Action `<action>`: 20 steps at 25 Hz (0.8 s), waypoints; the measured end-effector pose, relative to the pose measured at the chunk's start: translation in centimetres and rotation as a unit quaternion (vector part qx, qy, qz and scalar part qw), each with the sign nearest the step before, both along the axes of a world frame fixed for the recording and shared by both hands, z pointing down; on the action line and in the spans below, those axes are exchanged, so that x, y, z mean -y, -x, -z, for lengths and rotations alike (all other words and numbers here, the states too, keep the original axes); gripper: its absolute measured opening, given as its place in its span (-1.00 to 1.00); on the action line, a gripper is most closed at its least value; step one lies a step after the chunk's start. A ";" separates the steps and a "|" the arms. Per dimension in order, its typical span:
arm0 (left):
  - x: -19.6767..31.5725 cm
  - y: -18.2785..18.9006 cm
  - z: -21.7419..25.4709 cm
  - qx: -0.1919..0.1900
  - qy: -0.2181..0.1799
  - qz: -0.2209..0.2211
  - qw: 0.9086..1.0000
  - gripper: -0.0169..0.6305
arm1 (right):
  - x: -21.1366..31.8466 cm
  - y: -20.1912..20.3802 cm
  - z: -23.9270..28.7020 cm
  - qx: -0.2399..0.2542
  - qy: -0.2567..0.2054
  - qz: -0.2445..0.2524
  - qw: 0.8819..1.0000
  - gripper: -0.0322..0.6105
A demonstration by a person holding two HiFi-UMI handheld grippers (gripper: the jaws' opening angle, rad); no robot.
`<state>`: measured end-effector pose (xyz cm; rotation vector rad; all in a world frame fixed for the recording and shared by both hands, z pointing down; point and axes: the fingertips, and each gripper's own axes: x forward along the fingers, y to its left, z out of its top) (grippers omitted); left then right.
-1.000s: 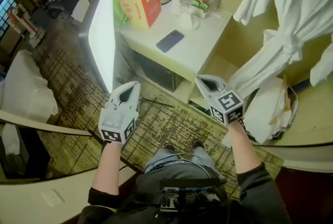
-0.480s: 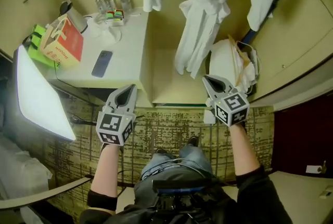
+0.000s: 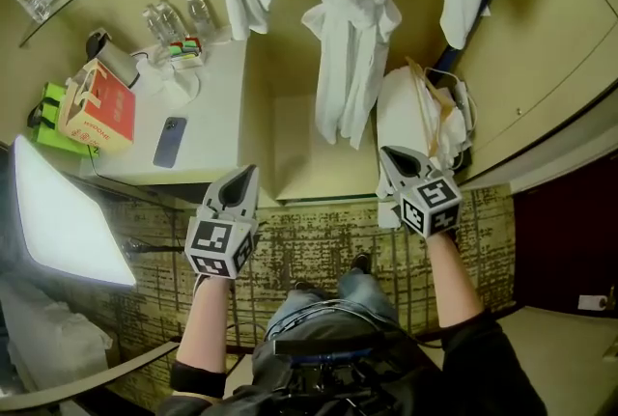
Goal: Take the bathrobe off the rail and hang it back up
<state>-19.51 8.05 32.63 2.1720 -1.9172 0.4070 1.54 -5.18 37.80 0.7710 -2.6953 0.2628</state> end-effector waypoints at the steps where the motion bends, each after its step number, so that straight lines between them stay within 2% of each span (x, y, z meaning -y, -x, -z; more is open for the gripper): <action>1: 0.4 -0.1 0.0 0.001 0.001 0.000 1.000 -0.94 | 0.4 -0.1 0.0 -0.002 0.002 -0.001 1.000 -0.85; 10: 5.1 -2.4 1.6 0.012 -0.010 -0.002 1.000 -0.94 | 4.6 -0.7 0.8 0.026 -0.014 0.017 0.999 -0.85; 16: 8.8 -4.5 3.6 0.025 -0.037 0.005 0.999 -0.94 | 7.0 -1.7 2.3 0.020 -0.030 0.030 0.999 -0.85; 20: 11.5 -5.9 4.2 0.035 -0.045 -0.014 0.998 -0.94 | 8.2 -1.7 2.9 0.023 -0.029 0.028 0.999 -0.85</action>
